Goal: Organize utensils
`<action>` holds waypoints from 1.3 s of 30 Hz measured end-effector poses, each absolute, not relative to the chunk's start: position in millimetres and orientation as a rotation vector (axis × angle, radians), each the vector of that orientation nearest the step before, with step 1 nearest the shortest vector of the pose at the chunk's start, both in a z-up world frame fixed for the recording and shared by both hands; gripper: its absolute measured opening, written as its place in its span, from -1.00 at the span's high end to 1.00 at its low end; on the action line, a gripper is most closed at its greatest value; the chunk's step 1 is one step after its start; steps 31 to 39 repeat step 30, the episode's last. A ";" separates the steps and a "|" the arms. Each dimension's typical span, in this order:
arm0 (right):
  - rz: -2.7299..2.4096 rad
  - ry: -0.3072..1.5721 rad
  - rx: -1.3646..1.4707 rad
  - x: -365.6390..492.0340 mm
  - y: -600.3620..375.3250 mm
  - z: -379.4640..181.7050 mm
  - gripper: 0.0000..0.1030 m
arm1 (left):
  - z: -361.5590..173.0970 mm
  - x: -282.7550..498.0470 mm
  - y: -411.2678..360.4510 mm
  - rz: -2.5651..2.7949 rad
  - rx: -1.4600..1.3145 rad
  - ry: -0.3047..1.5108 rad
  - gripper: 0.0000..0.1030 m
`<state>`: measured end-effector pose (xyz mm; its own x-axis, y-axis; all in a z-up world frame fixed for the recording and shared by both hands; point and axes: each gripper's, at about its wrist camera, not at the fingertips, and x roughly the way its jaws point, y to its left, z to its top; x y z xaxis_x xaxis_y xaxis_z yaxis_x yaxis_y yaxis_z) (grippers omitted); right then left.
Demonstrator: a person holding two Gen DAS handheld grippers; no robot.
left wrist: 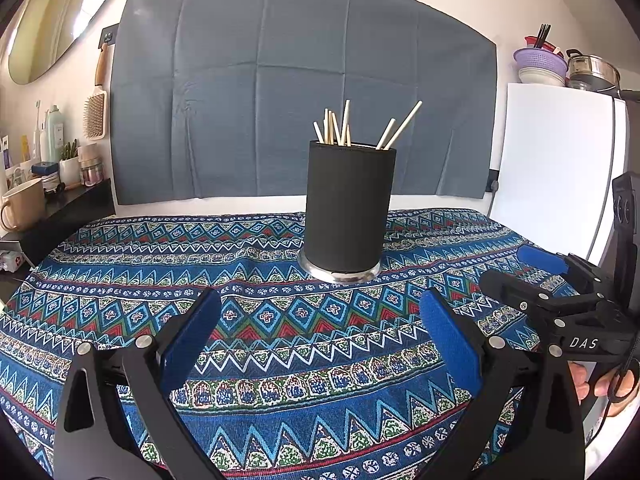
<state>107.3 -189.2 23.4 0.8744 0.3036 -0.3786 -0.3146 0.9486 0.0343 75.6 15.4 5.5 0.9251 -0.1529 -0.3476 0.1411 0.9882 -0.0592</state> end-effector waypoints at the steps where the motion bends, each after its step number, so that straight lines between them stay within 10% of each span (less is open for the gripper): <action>1: 0.323 0.389 -0.029 106.9 -189.1 23.7 -0.84 | 5.3 75.5 15.3 -0.150 -0.034 0.360 -0.89; 39: 0.319 0.388 -0.025 104.7 -189.9 25.6 -0.84 | 5.0 76.0 15.5 -0.145 -0.050 0.368 -0.89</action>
